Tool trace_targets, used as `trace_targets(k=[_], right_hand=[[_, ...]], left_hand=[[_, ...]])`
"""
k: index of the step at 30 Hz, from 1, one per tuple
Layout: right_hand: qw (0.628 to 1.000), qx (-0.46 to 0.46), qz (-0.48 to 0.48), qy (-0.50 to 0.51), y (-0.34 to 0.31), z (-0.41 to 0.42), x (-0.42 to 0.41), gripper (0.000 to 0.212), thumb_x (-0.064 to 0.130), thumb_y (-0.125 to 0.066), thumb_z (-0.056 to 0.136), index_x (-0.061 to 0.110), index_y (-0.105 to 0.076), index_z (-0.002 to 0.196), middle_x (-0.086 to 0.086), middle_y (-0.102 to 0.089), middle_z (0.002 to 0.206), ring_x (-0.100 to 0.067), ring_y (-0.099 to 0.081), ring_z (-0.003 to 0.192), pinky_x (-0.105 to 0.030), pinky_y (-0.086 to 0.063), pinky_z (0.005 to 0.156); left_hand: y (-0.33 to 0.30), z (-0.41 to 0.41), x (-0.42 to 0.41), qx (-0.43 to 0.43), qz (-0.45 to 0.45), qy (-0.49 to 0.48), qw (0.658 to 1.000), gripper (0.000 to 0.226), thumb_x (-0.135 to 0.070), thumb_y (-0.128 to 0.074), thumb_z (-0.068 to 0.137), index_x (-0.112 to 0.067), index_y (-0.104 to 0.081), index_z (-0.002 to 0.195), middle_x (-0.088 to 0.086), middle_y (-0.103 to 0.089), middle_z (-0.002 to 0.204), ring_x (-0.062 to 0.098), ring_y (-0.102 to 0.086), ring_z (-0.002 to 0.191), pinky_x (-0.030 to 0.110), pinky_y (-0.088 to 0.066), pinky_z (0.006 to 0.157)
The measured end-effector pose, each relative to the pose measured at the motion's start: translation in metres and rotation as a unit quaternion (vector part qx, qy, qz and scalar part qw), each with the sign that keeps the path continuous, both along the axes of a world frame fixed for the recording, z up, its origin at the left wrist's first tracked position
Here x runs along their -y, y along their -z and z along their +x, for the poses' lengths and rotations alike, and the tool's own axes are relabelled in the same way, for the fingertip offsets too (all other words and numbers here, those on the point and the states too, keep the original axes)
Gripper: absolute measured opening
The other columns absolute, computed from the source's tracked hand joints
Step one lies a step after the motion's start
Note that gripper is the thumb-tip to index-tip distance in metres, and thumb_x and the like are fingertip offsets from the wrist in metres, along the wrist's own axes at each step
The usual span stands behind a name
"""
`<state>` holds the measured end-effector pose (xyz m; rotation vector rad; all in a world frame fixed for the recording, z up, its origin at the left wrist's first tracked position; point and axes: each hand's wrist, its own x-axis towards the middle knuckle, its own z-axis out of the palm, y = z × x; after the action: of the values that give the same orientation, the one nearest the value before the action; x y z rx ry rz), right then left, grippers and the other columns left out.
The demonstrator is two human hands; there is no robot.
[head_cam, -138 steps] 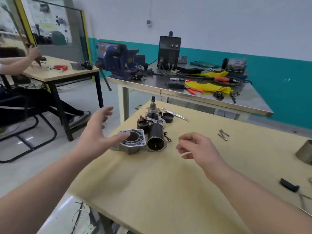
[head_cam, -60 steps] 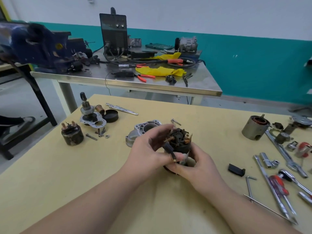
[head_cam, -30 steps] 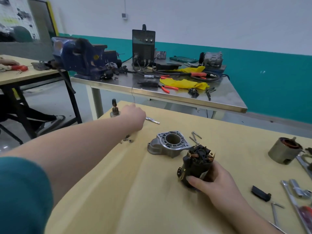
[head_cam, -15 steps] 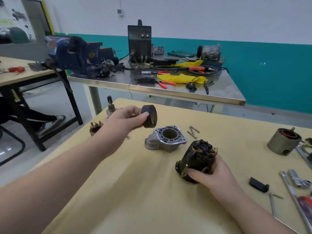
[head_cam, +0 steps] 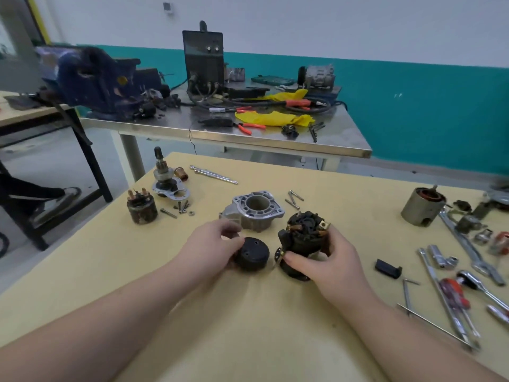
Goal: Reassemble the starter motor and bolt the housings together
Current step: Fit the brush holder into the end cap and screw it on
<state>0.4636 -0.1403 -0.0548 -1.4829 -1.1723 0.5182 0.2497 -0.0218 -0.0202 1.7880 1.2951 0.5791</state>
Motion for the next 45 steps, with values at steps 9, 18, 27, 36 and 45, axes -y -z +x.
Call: trace_targets(k=[9, 18, 27, 36, 45], right_hand=[[0.995, 0.083, 0.058, -0.018, -0.008, -0.011, 0.011, 0.056, 0.051, -0.091, 0.066, 0.048, -0.067, 0.116, 0.022, -0.076, 0.109, -0.003, -0.072, 0.105, -0.011, -0.051, 0.084], [0.993, 0.086, 0.061, -0.049, -0.007, -0.012, 0.008, 0.065, 0.047, -0.095, 0.068, 0.047, -0.063, 0.124, 0.019, -0.076, 0.116, -0.007, -0.072, 0.111, -0.02, -0.054, 0.092], [0.995, 0.069, 0.07, -0.03, -0.001, -0.01, 0.005, 0.079, 0.049, -0.095, 0.061, 0.039, -0.062, 0.132, 0.02, -0.074, 0.119, -0.008, -0.069, 0.117, -0.027, -0.054, 0.098], [0.993, 0.073, 0.096, -0.015, -0.003, -0.01, 0.005, 0.076, 0.051, -0.094, 0.065, 0.047, -0.056, 0.131, 0.02, -0.072, 0.123, -0.01, -0.069, 0.119, -0.027, -0.054, 0.099], [0.996, 0.036, 0.016, -0.083, -0.001, -0.005, 0.002, 0.079, 0.045, -0.096, 0.059, 0.046, -0.061, 0.129, 0.02, -0.074, 0.12, -0.002, -0.067, 0.118, -0.014, -0.049, 0.097]], left_hand=[[0.014, 0.028, 0.05, 0.316, 0.042, 0.182, 0.93, 0.048, -0.05, -0.064, 0.097, -0.027, -0.067, 0.139, -0.01, -0.075, 0.132, 0.013, -0.069, 0.127, 0.024, -0.056, 0.1], [0.022, 0.021, 0.059, 0.369, 0.184, 0.093, 0.906, 0.024, -0.036, -0.08, 0.089, -0.024, -0.073, 0.109, -0.008, -0.079, 0.118, 0.016, -0.077, 0.112, 0.029, -0.061, 0.096], [0.026, 0.016, 0.058, 0.251, 0.329, 0.066, 0.908, 0.012, -0.04, -0.07, 0.099, -0.042, -0.071, 0.11, -0.017, -0.074, 0.106, 0.009, -0.073, 0.099, 0.018, -0.054, 0.088], [0.025, 0.015, 0.061, 0.21, 0.342, 0.077, 0.913, 0.017, -0.04, -0.063, 0.103, -0.045, -0.062, 0.119, -0.034, -0.07, 0.11, -0.007, -0.071, 0.102, 0.006, -0.049, 0.088], [0.024, 0.01, 0.048, 0.101, 0.448, 0.111, 0.882, 0.012, -0.029, -0.057, 0.105, -0.023, -0.062, 0.114, -0.005, -0.071, 0.091, 0.012, -0.06, 0.082, 0.009, -0.043, 0.077]])
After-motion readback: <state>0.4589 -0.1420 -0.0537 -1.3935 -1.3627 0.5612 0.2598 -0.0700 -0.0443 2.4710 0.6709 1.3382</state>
